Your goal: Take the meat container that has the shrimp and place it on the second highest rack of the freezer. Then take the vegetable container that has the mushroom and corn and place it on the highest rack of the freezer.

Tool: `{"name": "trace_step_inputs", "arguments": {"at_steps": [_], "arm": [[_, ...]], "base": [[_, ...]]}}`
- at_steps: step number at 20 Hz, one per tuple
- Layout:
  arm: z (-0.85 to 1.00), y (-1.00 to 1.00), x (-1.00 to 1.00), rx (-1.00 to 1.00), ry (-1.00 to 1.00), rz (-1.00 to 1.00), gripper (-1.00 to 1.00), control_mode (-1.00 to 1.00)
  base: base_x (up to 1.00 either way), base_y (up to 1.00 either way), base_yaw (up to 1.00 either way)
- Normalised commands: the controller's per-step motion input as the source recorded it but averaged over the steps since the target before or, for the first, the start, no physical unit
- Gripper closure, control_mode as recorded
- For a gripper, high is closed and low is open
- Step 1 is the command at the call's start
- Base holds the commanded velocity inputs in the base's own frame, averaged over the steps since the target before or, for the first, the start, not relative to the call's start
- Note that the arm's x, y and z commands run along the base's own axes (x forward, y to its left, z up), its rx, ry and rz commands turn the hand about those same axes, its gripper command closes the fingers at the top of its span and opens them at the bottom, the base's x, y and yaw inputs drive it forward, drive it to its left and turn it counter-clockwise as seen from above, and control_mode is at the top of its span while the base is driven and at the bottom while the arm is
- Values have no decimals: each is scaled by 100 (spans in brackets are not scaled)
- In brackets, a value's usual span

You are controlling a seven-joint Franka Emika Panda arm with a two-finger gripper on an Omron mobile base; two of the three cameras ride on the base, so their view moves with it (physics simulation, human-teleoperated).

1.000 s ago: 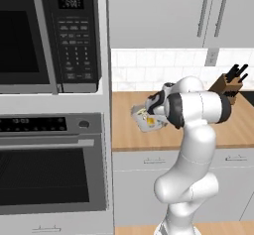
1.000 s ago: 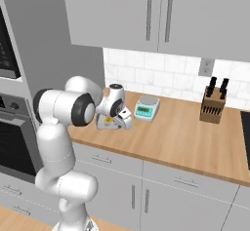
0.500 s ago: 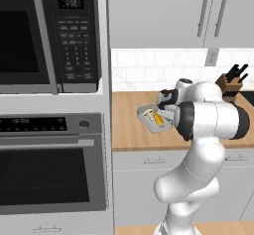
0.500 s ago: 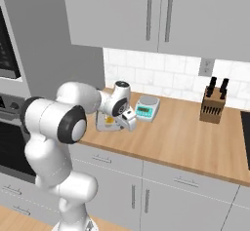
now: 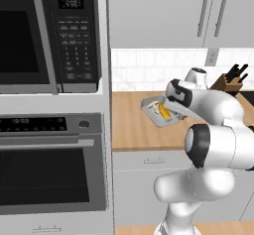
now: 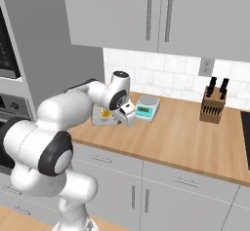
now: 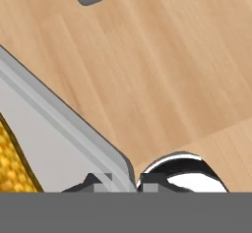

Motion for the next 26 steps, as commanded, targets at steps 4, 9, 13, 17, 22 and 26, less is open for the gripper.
{"name": "trace_step_inputs", "arguments": {"at_steps": [4,9,13,17,22,26], "arm": [[69,0,-49,3,-2,0,100,-100],[76,0,-58,2,-1,0,100,-100],[73,-2,-67,1,0,0,100,-100],[70,-4,-74,3,-1,0,100,-100],[51,-7,-93,3,-6,0,100,-100],[32,-4,-84,2,-6,0,100,-100]], "base": [[0,0,0],[0,0,0],[0,0,0],[0,0,0],[0,0,0],[0,0,0]]}}
